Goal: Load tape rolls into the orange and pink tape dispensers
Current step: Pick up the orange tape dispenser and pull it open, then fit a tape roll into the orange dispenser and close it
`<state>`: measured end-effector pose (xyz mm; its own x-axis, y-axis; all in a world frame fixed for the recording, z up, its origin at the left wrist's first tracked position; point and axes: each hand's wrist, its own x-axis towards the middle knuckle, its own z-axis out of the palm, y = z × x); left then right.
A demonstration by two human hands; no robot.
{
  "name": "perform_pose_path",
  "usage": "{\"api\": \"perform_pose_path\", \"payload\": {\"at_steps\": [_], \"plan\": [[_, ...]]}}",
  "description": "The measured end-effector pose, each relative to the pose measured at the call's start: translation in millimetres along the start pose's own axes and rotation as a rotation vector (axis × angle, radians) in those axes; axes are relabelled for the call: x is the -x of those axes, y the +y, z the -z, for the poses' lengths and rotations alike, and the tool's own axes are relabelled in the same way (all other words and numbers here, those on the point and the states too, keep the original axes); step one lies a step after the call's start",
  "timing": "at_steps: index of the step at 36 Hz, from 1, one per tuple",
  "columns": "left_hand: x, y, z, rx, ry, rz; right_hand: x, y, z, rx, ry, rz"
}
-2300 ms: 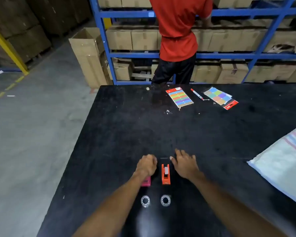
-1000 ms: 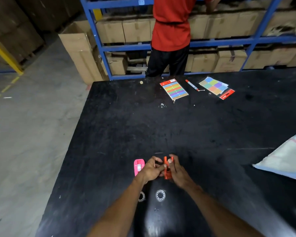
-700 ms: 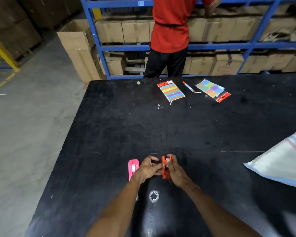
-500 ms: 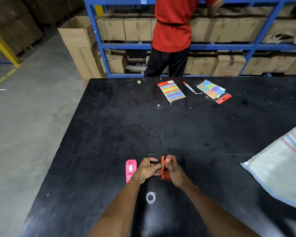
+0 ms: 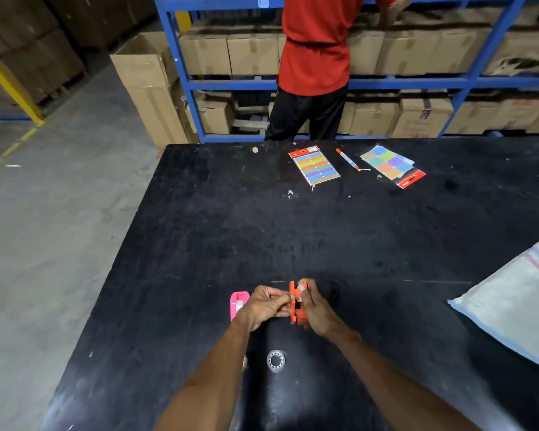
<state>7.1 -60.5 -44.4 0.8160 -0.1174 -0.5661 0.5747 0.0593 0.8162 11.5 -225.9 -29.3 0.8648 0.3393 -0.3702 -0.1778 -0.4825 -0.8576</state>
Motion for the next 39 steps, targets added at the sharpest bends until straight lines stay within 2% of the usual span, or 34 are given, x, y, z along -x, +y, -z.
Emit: {"api": "perform_pose_path", "payload": {"at_steps": [5,9,19,25,29,33,36,39], "plan": [[6,-4,1,0.011,-0.018,0.008,6,-2,1,0.084,0.016,0.039],[12,-1,0,0.029,-0.045,-0.007,11,-2,3,0.062,0.010,0.046],[25,12,-9,-0.020,-0.117,0.089,16,-8,7,0.032,0.011,-0.045],[31,14,-6,-0.006,-0.125,0.067,19,-15,5,0.079,0.025,-0.022],[32,13,10,0.014,-0.059,0.058,18,-9,22,0.079,0.116,-0.037],[32,14,33,0.015,-0.033,0.074,21,-8,45,0.100,0.095,-0.058],[31,16,33,-0.049,-0.010,0.078,23,-11,49,0.095,0.067,-0.051],[28,11,28,-0.190,0.086,0.108,24,-15,48,0.089,0.045,-0.048]]}}
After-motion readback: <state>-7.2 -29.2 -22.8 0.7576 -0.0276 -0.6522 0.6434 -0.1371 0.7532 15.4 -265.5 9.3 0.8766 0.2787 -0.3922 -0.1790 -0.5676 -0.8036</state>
